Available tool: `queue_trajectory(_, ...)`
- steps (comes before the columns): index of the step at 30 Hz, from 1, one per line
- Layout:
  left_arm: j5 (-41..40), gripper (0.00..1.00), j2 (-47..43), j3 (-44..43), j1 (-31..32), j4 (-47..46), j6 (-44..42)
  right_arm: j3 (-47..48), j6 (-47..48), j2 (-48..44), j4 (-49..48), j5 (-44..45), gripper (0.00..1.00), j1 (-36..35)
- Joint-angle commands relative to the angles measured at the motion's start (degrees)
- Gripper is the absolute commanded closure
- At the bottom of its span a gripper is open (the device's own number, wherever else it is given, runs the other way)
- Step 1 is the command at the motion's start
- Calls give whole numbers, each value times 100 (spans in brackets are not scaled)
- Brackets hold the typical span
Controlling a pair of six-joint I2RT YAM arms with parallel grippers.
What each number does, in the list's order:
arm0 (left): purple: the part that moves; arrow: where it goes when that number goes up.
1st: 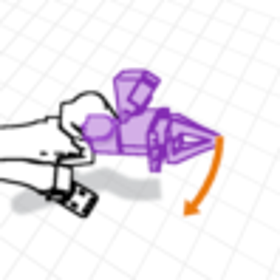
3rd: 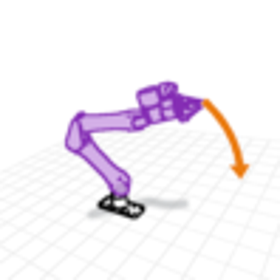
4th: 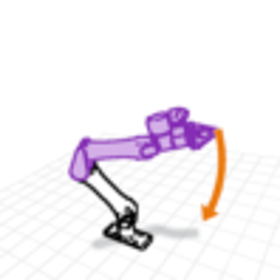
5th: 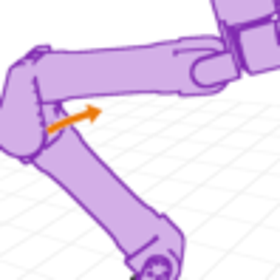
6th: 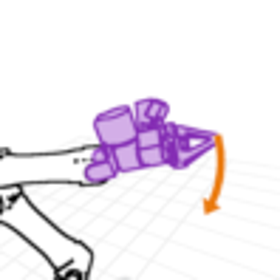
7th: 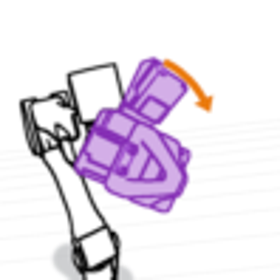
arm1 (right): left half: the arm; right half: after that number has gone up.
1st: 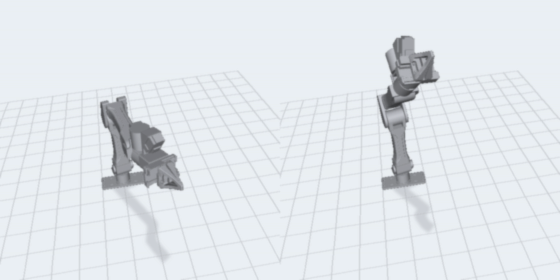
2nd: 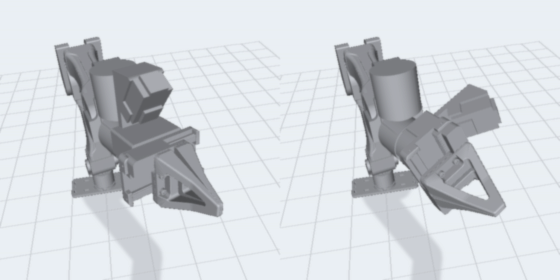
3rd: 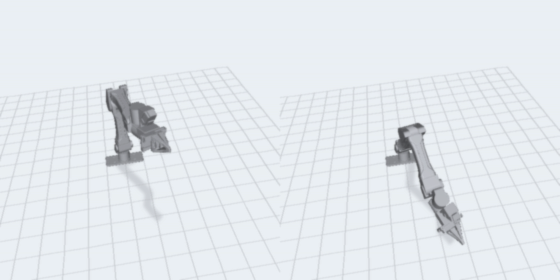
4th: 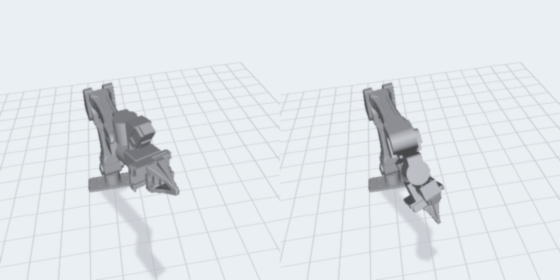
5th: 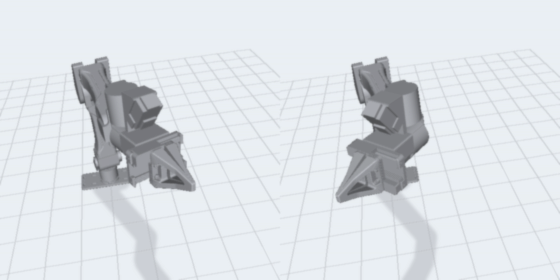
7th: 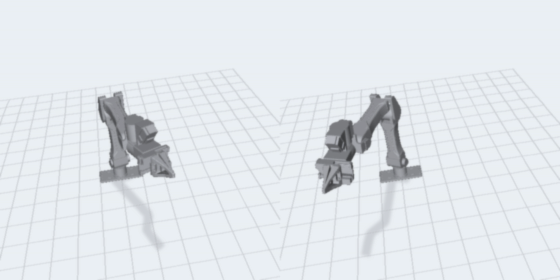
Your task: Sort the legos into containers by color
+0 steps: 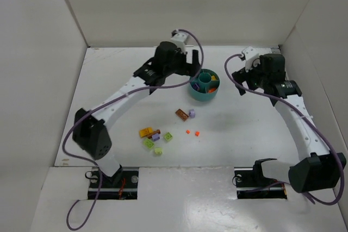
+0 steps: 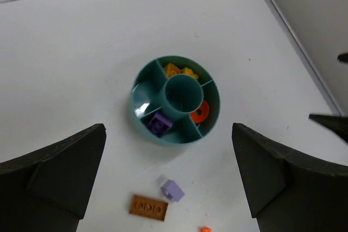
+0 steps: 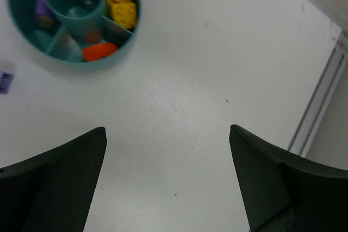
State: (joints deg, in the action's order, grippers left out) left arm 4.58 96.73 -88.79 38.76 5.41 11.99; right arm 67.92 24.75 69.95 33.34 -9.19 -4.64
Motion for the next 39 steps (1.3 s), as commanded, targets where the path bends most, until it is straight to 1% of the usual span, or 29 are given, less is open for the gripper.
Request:
queue_trajectory(1,-773,0,-1040,888,-508,389,1555,143,424,-210,-346,-109,2,-1061)
queue_trajectory(2,-966,0,-1225,1125,-580,608,1839,143,643,-210,-398,-231,2,-1300)
queue_trajectory(3,-1159,0,-1566,1562,-650,1106,2138,143,741,-149,-460,-345,2,-1546)
queue_trajectory(4,-1448,0,-1735,1767,-807,1364,2419,90,837,-79,-521,-547,2,-1809)
queue_trajectory(5,-1555,0,-1902,1960,-887,1592,2692,90,925,-9,-591,-549,2,-2343)
queue_trajectory(6,-1652,0,-2286,2354,-949,1786,3208,90,987,192,-644,-549,2,-2644)
queue_trajectory(7,-1862,0,-2507,2558,-1002,2075,3439,90,988,316,-706,-444,2,-2934)
queue_trajectory(8,-1951,0,-2736,2743,-1089,2165,3624,90,1057,456,-880,-365,2,-3233)
queue_trajectory(9,-2048,0,-3217,3049,-1090,2244,3783,151,1058,728,-995,-364,2,-3740)
queue_trajectory(10,-2249,0,-3456,3165,-1142,2419,4063,151,1058,878,-1153,-364,2,-3937)
queue_trajectory(12,-2408,0,-3905,3342,-1213,2526,4119,151,883,1194,-1722,-671,3,-4349)
queue_trajectory(13,-2505,0,-4273,3394,-1300,2605,4171,273,830,1570,-1865,-811,4,-4482)
queue_trajectory(15,-2707,0,-4539,3457,-1537,2956,4294,423,829,1950,-2172,-1014,6,-4746)
queue_trajectory(16,-2786,0,-4636,3457,-1625,3105,4416,511,829,2135,-2235,-1015,6,-5000)
queue_trajectory(17,-2883,0,-4776,3404,-1705,3446,4557,686,829,2476,-2288,-1015,6,-5107)
queue_trajectory(19,-3111,0,-4839,3404,-1837,3685,4786,880,777,2812,-2393,-935,7,-5335)
queue_trajectory(20,-3191,0,-4969,3456,-1837,3756,4786,1011,716,3109,-2472,-840,7,-5336)
queue_trajectory(27,-3262,0,-5076,3624,-1837,3643,4786,1855,654,4323,-2649,-637,8,-5678)
queue_trajectory(28,-3209,0,-5146,3624,-1837,3643,4786,1926,654,4421,-2649,-532,9,-5679)
queue_trajectory(34,-3209,0,-5585,3790,-1837,3511,4672,2155,583,4992,-2701,-311,9,-5758)
queue_trajectory(35,-3209,0,-5647,3886,-1837,3380,4516,2234,583,5054,-2701,-259,9,-5758)
queue_trajectory(38,-3157,0,-5823,3940,-1837,3317,4514,2287,645,5212,-2701,-347,9,-5758)
queue_trajectory(39,-3156,0,-5823,3940,-1837,3317,4514,2339,697,5282,-2701,-494,9,-5758)
